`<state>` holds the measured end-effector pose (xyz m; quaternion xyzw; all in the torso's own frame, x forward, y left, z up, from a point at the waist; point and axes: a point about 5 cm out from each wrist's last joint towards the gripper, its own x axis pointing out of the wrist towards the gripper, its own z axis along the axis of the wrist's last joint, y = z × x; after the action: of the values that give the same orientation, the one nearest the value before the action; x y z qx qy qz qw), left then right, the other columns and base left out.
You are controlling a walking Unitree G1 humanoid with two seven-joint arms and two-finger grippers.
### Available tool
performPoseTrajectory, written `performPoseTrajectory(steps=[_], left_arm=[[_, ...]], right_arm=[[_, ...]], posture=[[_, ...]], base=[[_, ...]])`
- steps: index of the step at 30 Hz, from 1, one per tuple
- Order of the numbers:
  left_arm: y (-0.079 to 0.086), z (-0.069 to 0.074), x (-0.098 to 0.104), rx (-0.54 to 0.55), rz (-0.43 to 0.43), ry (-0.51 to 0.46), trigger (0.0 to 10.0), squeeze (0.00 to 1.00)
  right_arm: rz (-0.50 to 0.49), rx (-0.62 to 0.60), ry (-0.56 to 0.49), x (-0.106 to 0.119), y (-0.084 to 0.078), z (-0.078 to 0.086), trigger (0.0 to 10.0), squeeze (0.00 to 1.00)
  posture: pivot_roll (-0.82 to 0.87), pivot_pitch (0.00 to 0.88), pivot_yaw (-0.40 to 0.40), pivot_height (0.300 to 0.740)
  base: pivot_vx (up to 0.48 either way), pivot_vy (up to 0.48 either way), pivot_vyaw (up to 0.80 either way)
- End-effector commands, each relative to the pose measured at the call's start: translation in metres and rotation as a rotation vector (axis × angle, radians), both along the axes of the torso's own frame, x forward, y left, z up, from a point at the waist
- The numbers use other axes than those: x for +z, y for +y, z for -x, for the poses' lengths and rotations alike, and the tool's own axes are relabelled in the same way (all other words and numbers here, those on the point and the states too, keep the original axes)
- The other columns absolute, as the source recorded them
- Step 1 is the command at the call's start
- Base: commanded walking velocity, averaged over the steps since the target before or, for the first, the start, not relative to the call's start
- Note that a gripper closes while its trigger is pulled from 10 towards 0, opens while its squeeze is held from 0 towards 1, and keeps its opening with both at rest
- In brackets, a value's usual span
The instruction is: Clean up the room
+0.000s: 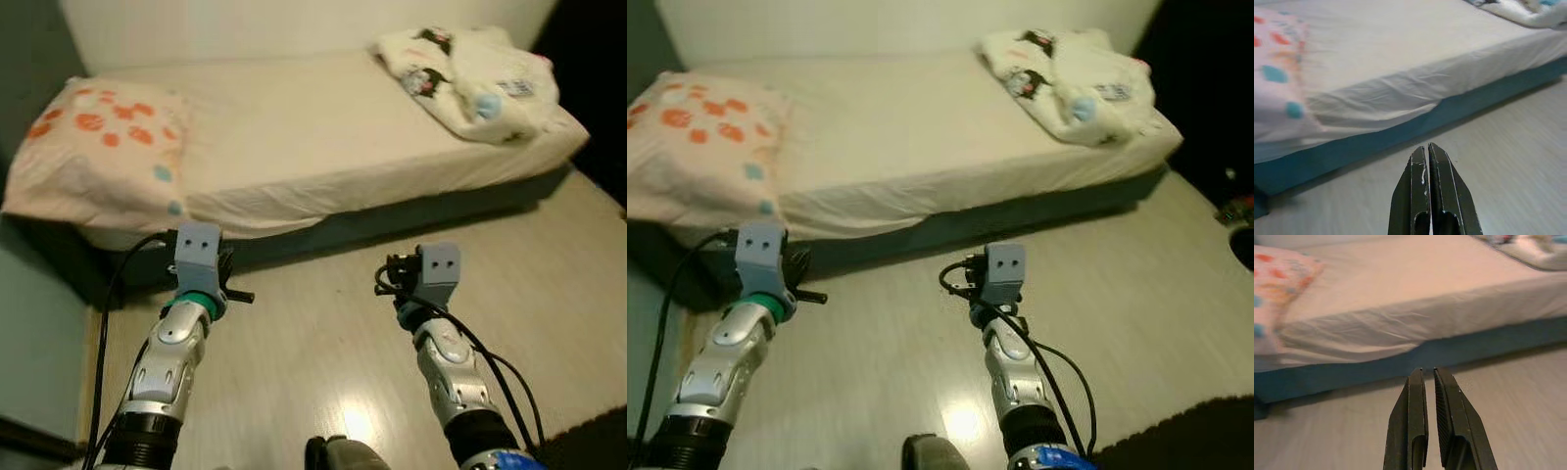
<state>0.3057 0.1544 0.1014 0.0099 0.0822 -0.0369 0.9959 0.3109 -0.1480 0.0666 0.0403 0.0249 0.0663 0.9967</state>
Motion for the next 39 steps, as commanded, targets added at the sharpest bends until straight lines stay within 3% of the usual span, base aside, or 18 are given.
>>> performPoseTrajectory(steps=[1, 39], left_arm=[[0.0013, 0.0014, -0.0033, 0.003, 0.009, 0.012, 10.0, 0.00], [0.0047, 0.0002, -0.0055, 0.029, 0.007, 0.012, 10.0, 0.00]], right_arm=[[-0.007, -0.008, 0.016, -0.0031, -0.0025, 0.0010, 10.0, 0.00], [-0.021, 0.000, 0.000, 0.0003, -0.0009, 0.0009, 10.0, 0.00]], posture=[[-0.02, 0.005, 0.005, 0.740], [-0.02, 0.017, 0.002, 0.740]], base=[[0.000, 0.000, -0.80], [0.000, 0.000, -0.80]])
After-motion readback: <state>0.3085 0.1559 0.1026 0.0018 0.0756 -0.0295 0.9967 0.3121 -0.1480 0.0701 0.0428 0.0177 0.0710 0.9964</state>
